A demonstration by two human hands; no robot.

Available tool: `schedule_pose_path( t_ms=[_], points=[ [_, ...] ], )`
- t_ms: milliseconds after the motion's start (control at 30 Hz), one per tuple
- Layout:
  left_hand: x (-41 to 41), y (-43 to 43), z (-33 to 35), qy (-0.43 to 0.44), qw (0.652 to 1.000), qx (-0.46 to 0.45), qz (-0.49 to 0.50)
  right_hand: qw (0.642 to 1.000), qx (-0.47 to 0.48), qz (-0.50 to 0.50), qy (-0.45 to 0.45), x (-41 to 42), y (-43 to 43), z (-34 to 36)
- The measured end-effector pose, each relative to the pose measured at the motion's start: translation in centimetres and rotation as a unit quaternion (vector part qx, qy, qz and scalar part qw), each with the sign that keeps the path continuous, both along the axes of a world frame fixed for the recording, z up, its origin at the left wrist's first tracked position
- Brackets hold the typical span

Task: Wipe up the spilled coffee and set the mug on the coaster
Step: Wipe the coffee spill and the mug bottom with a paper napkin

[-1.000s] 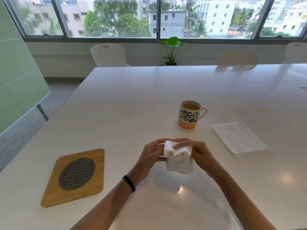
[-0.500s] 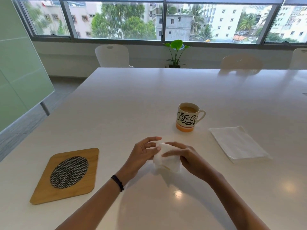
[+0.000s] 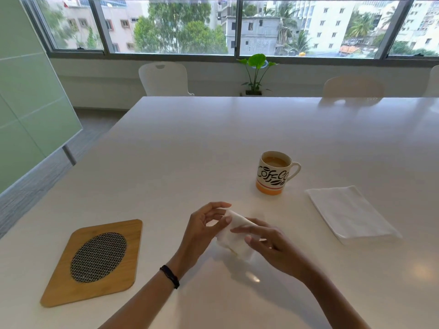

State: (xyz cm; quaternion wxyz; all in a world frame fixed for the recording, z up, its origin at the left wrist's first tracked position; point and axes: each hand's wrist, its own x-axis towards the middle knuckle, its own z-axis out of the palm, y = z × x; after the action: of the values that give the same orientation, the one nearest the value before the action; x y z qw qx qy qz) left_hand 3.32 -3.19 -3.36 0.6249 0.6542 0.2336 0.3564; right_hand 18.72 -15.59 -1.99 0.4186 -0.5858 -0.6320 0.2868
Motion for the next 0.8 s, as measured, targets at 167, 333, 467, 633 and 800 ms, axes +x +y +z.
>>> schedule_pose_path(
  t_ms=[167, 333, 467, 633, 800],
  points=[
    [0.4, 0.1, -0.7, 0.012, 1.000, 0.002, 0.003, 0.998, 0.015, -0.056, 0.027, -0.2, 0.3, -0.7],
    [1.6, 1.8, 0.2, 0.052, 0.997, 0.053, -0.007, 0.987, 0.020, -0.106, 0.117, 0.6, 0.3, -0.6],
    [5.0, 3.7, 1.6, 0.120, 0.985, 0.122, -0.028, 0.971, 0.030, -0.170, 0.169, 1.8, 0.1, -0.3],
    [11.1, 5.6, 3.0, 0.148, 0.974, 0.161, -0.063, 0.955, 0.041, -0.258, 0.143, 2.8, -0.2, -0.7],
    [16.1, 6.3, 2.9, 0.165, 0.973, 0.130, -0.094, 0.923, 0.073, -0.360, 0.112, 4.3, -0.6, -0.5]
  ],
)
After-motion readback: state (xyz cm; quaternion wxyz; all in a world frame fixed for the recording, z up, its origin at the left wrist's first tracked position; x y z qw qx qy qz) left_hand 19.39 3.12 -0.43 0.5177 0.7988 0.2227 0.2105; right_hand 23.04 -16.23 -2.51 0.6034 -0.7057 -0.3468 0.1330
